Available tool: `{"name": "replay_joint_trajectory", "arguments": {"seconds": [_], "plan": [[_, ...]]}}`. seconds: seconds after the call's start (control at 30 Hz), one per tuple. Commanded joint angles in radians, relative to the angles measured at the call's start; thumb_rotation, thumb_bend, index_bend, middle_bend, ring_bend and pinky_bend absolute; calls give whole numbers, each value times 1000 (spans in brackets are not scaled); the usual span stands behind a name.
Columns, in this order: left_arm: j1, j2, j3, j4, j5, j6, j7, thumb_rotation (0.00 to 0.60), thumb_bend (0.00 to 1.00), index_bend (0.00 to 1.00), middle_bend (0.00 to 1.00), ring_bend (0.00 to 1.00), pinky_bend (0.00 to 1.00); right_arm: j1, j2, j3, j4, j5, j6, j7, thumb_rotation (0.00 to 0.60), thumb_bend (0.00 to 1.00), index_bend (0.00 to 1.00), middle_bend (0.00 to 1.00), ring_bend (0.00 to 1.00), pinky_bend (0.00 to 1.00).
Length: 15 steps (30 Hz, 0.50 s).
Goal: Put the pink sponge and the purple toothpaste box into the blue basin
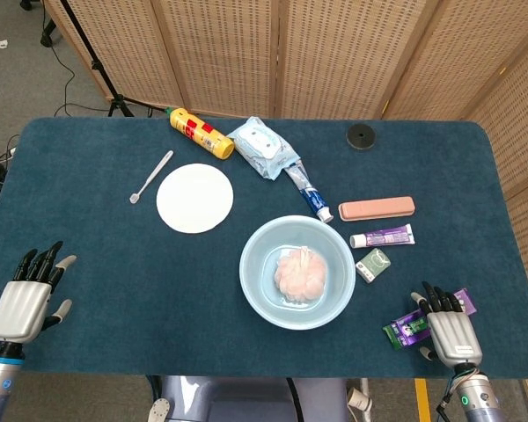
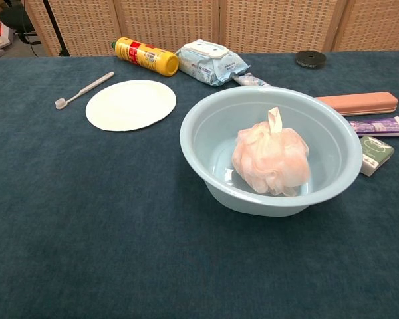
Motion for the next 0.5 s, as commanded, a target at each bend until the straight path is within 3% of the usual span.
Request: {"name": "replay_joint_trajectory", "arguments": {"seconds": [0.03, 0.17, 0.37, 0.5], "plan": [[1, 1, -2, -1, 1, -1, -2, 600, 289, 186, 0, 113, 75, 10, -8, 2, 2, 11, -15, -9, 600, 28, 186, 0, 0, 86], [3, 2, -6, -2, 0, -3, -3, 600, 290, 186, 0, 112, 75, 24, -19, 4, 8, 24, -34, -23, 600, 28, 211, 0, 0, 87], [6, 4, -12, -3, 0, -6, -6, 600, 291, 186, 0, 112, 75, 40, -30, 3, 17, 46, -60, -34, 600, 48, 268, 50, 8, 181], [8, 6, -13, -6, 3, -8, -8, 600, 291, 186, 0, 113, 75, 46, -36, 1, 25, 59, -72, -38, 600, 53, 372, 150, 107, 257]]}}
